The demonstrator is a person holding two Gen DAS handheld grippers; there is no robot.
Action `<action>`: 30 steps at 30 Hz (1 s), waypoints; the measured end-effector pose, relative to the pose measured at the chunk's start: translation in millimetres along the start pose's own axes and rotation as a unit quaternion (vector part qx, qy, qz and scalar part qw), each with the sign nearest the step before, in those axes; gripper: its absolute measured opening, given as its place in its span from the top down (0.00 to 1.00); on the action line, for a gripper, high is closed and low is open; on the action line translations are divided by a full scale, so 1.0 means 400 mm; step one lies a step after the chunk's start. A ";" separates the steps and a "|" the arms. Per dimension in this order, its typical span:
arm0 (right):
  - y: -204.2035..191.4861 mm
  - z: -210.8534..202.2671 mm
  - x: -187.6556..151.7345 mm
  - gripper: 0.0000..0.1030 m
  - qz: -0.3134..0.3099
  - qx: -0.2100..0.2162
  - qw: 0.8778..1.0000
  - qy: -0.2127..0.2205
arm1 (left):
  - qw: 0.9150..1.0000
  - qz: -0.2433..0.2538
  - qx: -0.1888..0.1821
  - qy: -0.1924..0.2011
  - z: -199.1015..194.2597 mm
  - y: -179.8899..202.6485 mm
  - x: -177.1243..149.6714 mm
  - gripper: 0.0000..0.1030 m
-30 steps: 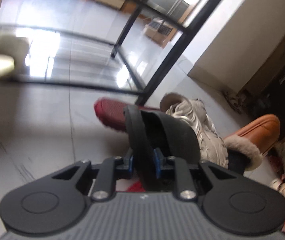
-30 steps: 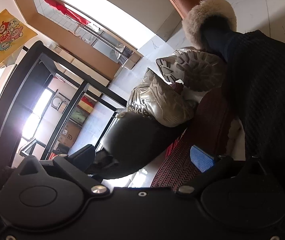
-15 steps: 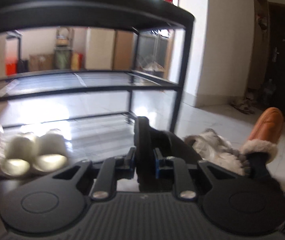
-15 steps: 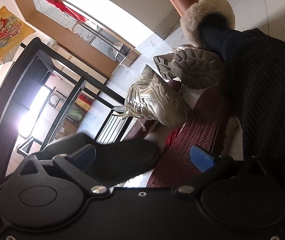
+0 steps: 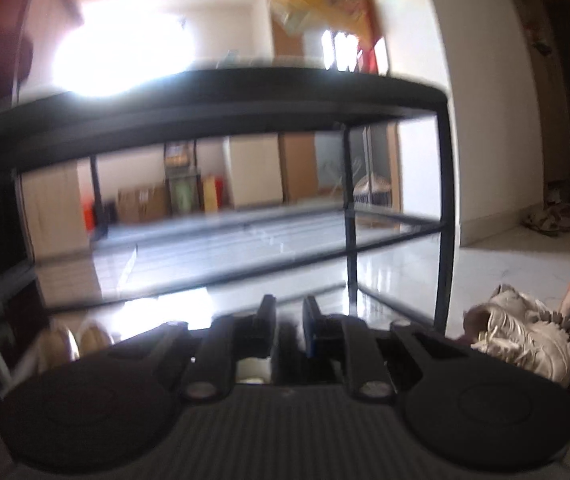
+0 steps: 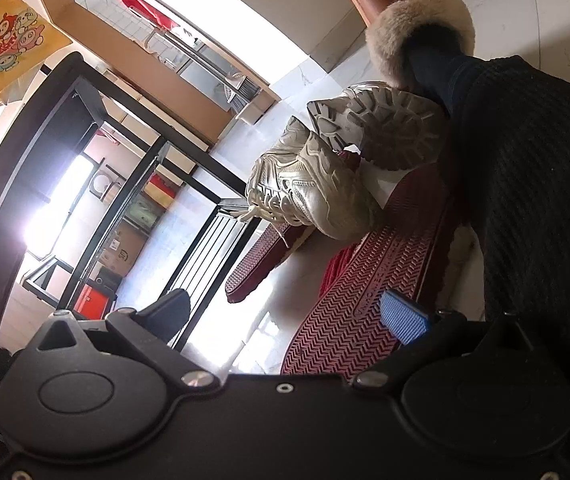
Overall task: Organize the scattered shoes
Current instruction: 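Carry the second black slide with the left tool and release it before the rack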
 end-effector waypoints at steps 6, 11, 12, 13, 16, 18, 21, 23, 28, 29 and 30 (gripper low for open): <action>-0.002 0.005 -0.006 0.00 -0.002 0.000 1.000 -0.009 | 0.990 -0.020 -0.119 -0.068 -0.039 0.112 -0.045 0.87; -0.004 0.009 -0.012 0.00 -0.004 0.001 1.000 -0.018 | 0.985 -0.062 -0.120 -0.107 -0.068 0.134 -0.117 0.80; -0.005 0.010 -0.013 0.00 -0.004 0.001 1.000 -0.020 | 0.985 -0.076 -0.111 -0.111 -0.077 0.116 -0.129 0.77; -0.005 0.011 -0.014 0.00 -0.004 0.001 1.000 -0.022 | 0.984 -0.089 -0.102 -0.114 -0.085 0.099 -0.141 0.70; -0.007 0.014 -0.017 0.00 -0.006 0.001 1.000 -0.027 | 0.983 -0.125 -0.069 -0.113 -0.099 0.028 -0.178 0.34; -0.008 0.016 -0.019 0.00 -0.006 0.002 1.000 -0.031 | 0.985 -0.141 -0.041 -0.094 -0.122 -0.045 -0.199 0.14; -0.011 0.016 -0.028 0.00 -0.010 0.006 0.999 -0.045 | 0.987 -0.141 -0.007 -0.075 -0.154 -0.139 -0.221 0.00; -0.023 0.018 -0.037 0.00 -0.020 0.009 0.998 -0.054 | 0.988 -0.136 0.005 -0.074 -0.171 -0.186 -0.232 0.01; -0.079 0.028 -0.076 0.00 -0.076 0.017 0.993 -0.090 | 0.986 -0.125 0.027 -0.110 -0.210 -0.288 -0.307 0.01; -0.098 0.032 -0.090 0.00 -0.093 0.020 0.990 -0.101 | 0.985 -0.125 0.029 -0.119 -0.214 -0.299 -0.323 0.01; -0.117 0.036 -0.104 0.00 -0.110 0.023 0.987 -0.112 | 0.983 -0.127 0.031 -0.131 -0.218 -0.309 -0.349 0.01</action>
Point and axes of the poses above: each gripper's, at about its wrist camera, not at the fingertips, and z roughly the way its jaws point, y to its right, x to its top, the point moved 7 cm from there along z, roughly the way its jaws point, and after that the axes turned 10 degrees about x, right-handed, at the moved point
